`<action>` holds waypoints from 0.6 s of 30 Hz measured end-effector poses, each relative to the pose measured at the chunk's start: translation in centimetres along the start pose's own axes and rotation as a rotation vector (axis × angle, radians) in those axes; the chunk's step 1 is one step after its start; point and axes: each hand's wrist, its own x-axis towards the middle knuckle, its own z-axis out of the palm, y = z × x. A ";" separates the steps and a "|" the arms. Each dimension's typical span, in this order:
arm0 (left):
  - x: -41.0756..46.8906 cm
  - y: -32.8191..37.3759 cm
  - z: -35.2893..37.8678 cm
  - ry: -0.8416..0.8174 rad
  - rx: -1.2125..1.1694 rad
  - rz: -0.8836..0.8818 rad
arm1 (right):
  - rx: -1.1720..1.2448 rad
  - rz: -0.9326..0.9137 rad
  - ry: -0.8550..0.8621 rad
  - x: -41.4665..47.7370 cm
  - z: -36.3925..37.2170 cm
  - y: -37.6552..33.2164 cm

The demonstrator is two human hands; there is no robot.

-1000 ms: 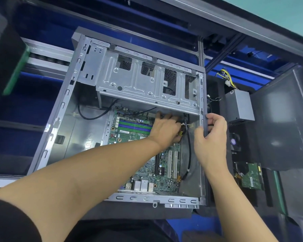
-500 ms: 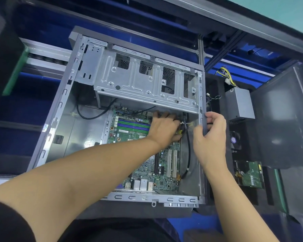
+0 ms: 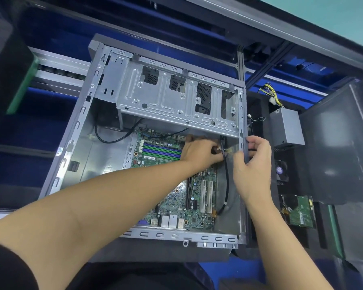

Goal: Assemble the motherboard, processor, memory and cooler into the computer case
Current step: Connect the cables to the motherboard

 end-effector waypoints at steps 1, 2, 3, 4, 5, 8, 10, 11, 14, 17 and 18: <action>0.1 0.0 0.0 -0.006 -0.011 -0.009 | 0.003 -0.003 0.000 0.0 0.0 0.0; 0.1 -0.1 -0.1 -0.010 -0.018 -0.010 | 0.003 -0.007 0.001 0.0 0.0 0.0; 0.1 -0.1 -0.1 -0.016 -0.028 -0.008 | 0.002 -0.009 0.003 0.0 0.1 0.0; 0.1 -0.1 -0.2 -0.022 -0.041 -0.006 | 0.000 -0.012 0.004 0.0 0.1 0.0; 0.1 -0.1 -0.3 -0.029 -0.055 -0.003 | -0.001 -0.015 0.005 0.0 0.1 0.0; 0.1 0.3 -0.1 -0.032 -0.080 0.007 | -0.019 -0.022 0.003 -0.1 0.0 0.0; 0.0 0.4 -0.1 -0.029 -0.115 -0.006 | -0.029 -0.029 0.005 -0.1 -0.1 0.0; 0.0 0.4 -0.2 -0.033 -0.145 -0.019 | -0.028 -0.029 0.005 -0.1 -0.1 -0.1; 0.1 0.5 -0.4 -0.059 -0.190 -0.038 | -0.031 -0.023 0.003 -0.2 -0.1 0.0; 0.3 0.7 -0.8 -0.101 -0.170 -0.035 | -0.034 -0.024 0.005 -0.2 -0.1 -0.1; 0.4 0.7 -1.0 -0.115 -0.156 -0.031 | -0.029 -0.025 0.005 -0.2 0.0 -0.1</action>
